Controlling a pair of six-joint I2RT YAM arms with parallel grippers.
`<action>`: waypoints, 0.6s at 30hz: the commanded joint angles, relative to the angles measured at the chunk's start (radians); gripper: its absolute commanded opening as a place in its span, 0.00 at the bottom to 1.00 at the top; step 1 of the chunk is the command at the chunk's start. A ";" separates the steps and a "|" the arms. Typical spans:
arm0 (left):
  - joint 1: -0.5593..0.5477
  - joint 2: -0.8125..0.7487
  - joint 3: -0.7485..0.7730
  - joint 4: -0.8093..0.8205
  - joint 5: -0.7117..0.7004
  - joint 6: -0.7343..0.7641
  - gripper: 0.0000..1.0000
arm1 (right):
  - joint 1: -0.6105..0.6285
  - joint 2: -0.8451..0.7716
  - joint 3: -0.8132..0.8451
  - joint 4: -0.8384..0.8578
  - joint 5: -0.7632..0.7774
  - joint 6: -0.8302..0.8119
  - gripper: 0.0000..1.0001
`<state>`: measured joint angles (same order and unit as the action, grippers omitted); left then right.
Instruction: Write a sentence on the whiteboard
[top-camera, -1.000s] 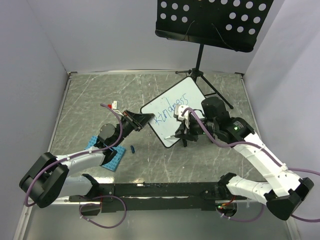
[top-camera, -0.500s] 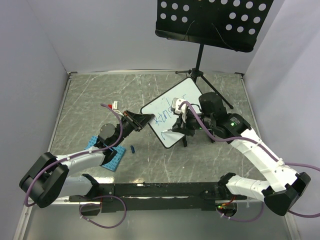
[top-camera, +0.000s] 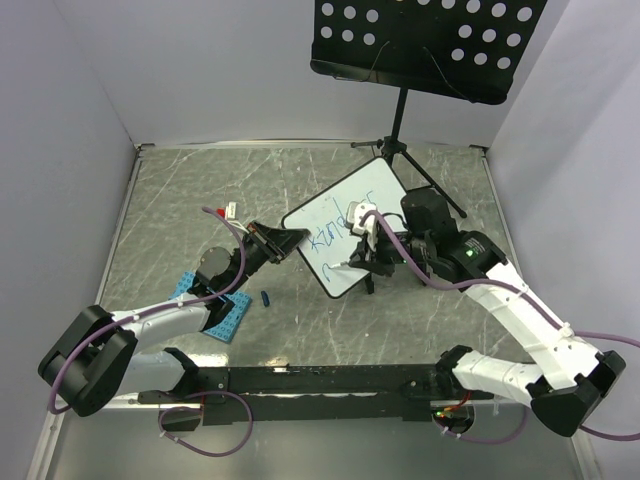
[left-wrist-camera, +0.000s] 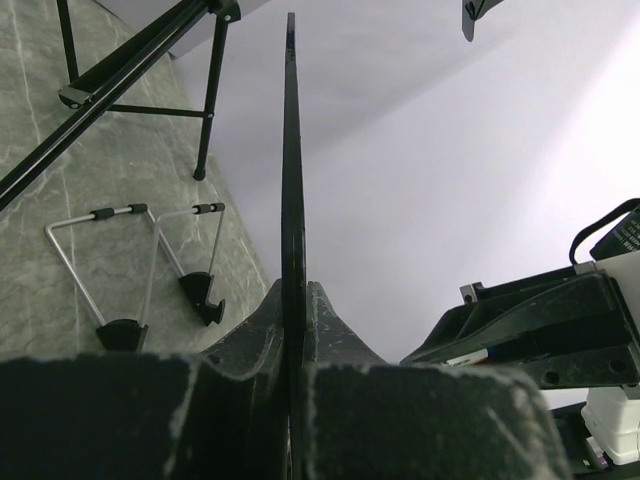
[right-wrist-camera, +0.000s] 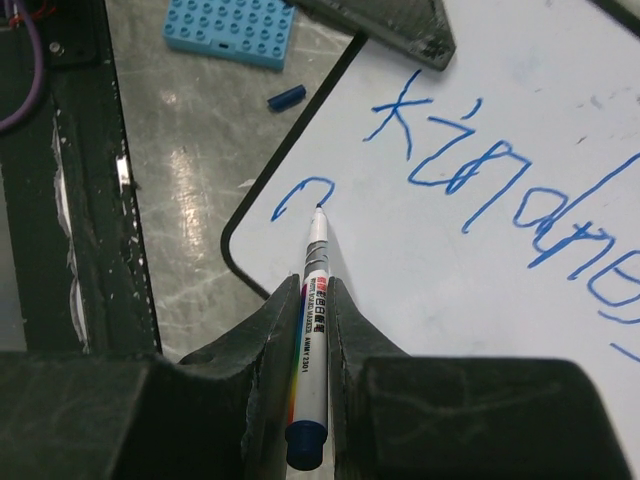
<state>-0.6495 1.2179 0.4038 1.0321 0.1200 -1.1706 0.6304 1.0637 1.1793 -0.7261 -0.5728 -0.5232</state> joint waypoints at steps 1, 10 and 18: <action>0.004 -0.054 0.032 0.192 0.018 -0.035 0.01 | -0.001 -0.031 -0.026 -0.068 -0.018 -0.041 0.00; 0.007 -0.032 0.033 0.215 0.027 -0.046 0.01 | 0.000 -0.033 -0.040 -0.047 -0.021 -0.028 0.00; 0.007 -0.052 0.032 0.197 0.032 -0.038 0.01 | -0.003 0.013 0.006 0.037 0.017 0.014 0.00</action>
<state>-0.6380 1.2179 0.4034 1.0252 0.1329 -1.1595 0.6304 1.0523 1.1461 -0.7586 -0.5953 -0.5297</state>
